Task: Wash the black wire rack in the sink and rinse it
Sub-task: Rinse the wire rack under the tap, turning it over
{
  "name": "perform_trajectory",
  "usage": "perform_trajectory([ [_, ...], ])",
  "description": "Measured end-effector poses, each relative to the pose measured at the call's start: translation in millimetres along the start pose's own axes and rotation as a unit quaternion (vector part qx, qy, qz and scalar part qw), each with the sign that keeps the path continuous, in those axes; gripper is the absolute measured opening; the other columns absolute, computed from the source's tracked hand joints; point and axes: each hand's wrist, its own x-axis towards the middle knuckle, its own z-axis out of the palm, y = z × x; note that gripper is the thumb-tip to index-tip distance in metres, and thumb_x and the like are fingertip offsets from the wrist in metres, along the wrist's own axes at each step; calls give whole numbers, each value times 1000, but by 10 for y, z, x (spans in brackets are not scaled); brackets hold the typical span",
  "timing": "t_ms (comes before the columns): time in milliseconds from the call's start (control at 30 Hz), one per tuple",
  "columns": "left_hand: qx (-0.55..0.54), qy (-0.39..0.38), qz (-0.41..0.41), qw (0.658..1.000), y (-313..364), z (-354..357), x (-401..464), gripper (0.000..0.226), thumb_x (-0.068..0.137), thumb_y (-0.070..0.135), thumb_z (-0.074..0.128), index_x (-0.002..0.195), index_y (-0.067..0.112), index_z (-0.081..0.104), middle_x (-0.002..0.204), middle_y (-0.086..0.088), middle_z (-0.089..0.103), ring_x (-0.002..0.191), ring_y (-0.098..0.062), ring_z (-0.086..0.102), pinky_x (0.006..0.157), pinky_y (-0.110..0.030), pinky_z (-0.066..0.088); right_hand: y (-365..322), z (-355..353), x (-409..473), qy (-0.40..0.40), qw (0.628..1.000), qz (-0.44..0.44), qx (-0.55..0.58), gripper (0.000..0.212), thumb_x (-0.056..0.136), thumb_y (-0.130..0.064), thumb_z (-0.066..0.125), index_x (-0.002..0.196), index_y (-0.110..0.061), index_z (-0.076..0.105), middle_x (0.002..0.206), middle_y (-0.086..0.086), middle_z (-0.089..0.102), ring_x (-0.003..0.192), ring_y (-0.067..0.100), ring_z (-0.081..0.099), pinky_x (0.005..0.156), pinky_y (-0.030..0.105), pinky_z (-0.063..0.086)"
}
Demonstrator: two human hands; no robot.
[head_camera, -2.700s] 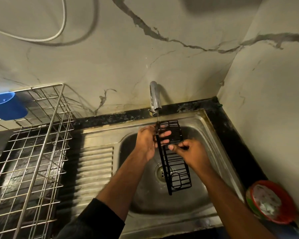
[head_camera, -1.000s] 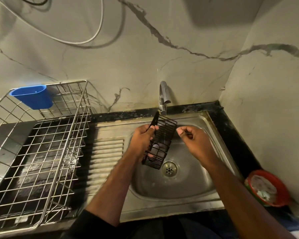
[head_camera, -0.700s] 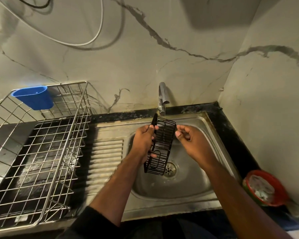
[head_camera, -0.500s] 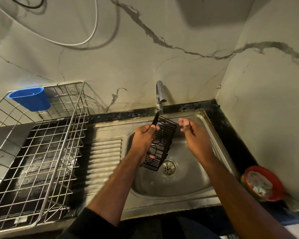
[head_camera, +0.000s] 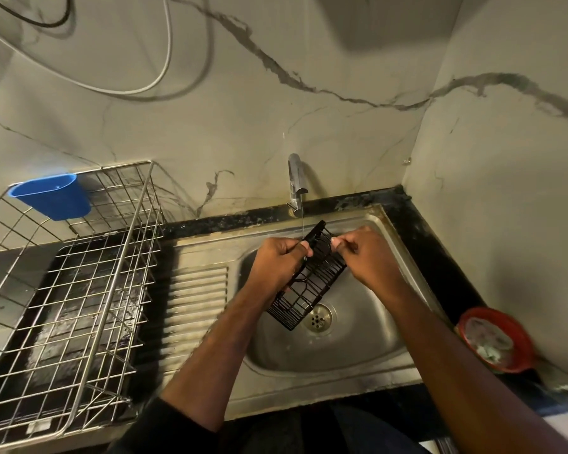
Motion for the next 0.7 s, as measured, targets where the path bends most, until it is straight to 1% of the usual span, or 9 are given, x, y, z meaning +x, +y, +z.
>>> perform_trajectory([
  [133,8,1,4,1000,-10,14,-1,29,102,35,58,90,15,76,72,-11,61,61,-23,47,42,-21,38,24,29,-33,2,999,21,37,27,97,-43,57,102,-23,74,100,5,65,90,16,62,75,28,48],
  [200,15,-11,8,1000,-7,7,-5,29,102,34,58,90,14,76,65,-7,57,56,-21,44,42,-22,36,-22,24,-52,17,1000,11,21,27,98,-40,58,103,-19,74,99,5,62,89,17,60,73,26,44],
  [300,48,-38,17,998,22,28,-30,28,102,32,58,90,15,77,49,10,51,43,-7,41,42,-20,36,-93,1,-37,26,999,8,37,28,99,-38,58,106,-15,72,101,6,60,90,18,61,74,30,51],
  [367,58,-33,26,997,42,58,-44,28,102,32,58,90,15,77,45,13,49,39,-2,40,42,-17,36,-98,-14,-24,20,994,30,106,27,97,-42,59,101,-18,73,100,6,64,89,20,64,75,36,57],
  [400,58,-22,30,998,49,67,-46,29,102,32,58,89,14,77,44,14,49,38,0,39,43,-15,35,-80,-14,-21,31,991,36,125,27,97,-43,59,96,-20,73,97,5,65,86,19,65,74,35,57],
  [467,53,0,32,998,49,69,-54,29,102,32,58,89,14,77,45,13,50,40,0,40,43,-14,35,-32,-30,-22,87,991,31,97,24,98,-40,57,92,-22,72,91,3,67,81,14,64,68,22,51],
  [533,26,16,17,999,28,54,-57,29,102,34,58,89,15,77,55,7,56,49,-8,45,43,-17,36,-36,-97,-32,138,986,31,89,24,100,-34,56,95,-18,73,87,-1,67,77,8,62,60,10,42],
  [600,10,22,4,1000,-7,31,-54,29,101,36,59,90,16,77,64,-3,58,54,-14,44,41,-20,35,-49,-130,-30,142,984,35,104,25,101,-32,56,95,-16,73,85,-4,64,73,4,59,58,12,40],
  [700,9,5,4,1000,-23,35,-70,28,101,33,60,92,13,77,60,-2,53,45,-9,38,39,-20,32,-92,-161,-43,128,982,30,136,26,100,-34,57,81,-21,68,78,-2,61,63,4,52,54,18,36],
])
